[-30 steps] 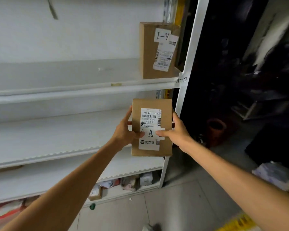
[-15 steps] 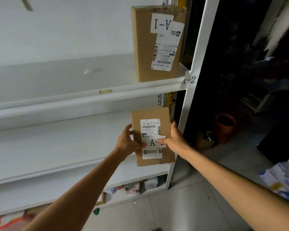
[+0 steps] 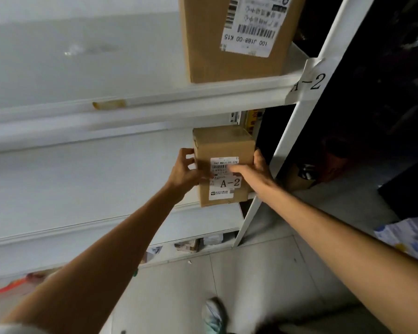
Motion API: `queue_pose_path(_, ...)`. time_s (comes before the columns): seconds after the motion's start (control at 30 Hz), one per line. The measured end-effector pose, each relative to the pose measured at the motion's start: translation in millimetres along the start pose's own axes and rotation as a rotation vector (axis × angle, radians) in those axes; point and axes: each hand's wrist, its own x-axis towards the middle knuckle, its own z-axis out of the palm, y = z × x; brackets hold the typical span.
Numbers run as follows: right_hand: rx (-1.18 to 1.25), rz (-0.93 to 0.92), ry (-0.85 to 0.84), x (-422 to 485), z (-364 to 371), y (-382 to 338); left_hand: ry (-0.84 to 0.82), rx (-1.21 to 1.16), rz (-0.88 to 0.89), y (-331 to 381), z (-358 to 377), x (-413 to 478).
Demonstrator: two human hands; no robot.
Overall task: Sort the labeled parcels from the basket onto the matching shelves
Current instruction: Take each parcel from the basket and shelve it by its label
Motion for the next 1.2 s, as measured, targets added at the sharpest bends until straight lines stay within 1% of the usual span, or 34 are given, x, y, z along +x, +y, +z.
queue_pose_path(0.07,0.077,0.013,0.01,8,-1,3,0.025,-0.07,0.004,-3,6,4)
queue_pose_path(0.17,0.318,0.047,0.017,20,1,1,0.094,-0.118,0.009,-7,16,12)
queue_pose_path(0.2,0.361,0.053,0.004,24,3,2,0.113,-0.125,0.011,-7,18,15)
queue_pose_path(0.3,0.402,0.027,-0.005,31,6,5,0.116,-0.107,0.041,-7,19,22)
queue_pose_path(0.4,0.495,0.073,0.006,30,10,10,0.092,-0.102,0.064,-11,17,20)
queue_pose_path(0.5,0.491,0.088,0.044,28,9,11,0.111,-0.119,0.055,-13,19,13)
queue_pose_path(0.57,0.472,0.091,0.04,27,6,10,0.141,-0.113,0.044,-14,22,12)
queue_pose_path(0.63,0.365,0.071,0.052,24,2,7,0.149,-0.098,0.029,-13,24,12)
queue_pose_path(0.73,0.007,-0.03,0.121,12,-2,-3,0.17,-0.058,-0.01,-9,18,8)
queue_pose_path(0.8,-0.22,-0.128,0.14,-2,-1,-15,0.189,0.053,-0.001,-1,11,-1)
queue_pose_path(0.93,-0.681,-0.425,0.19,-34,18,-42,0.23,0.314,0.136,26,-13,-29)
queue_pose_path(0.97,-0.752,-0.489,0.156,-43,26,-49,0.232,0.395,0.168,31,-24,-39)
queue_pose_path(1.0,-0.781,-0.527,0.086,-51,36,-57,0.236,0.495,0.201,35,-38,-52)
queue_pose_path(1.07,-0.806,-0.574,-0.091,-71,62,-73,0.254,0.699,0.245,40,-69,-81)
queue_pose_path(1.13,-0.87,-0.664,-0.226,-92,96,-90,0.293,0.849,0.231,38,-108,-119)
queue_pose_path(1.2,-0.922,-0.767,-0.335,-117,136,-108,0.36,0.925,0.175,31,-152,-164)
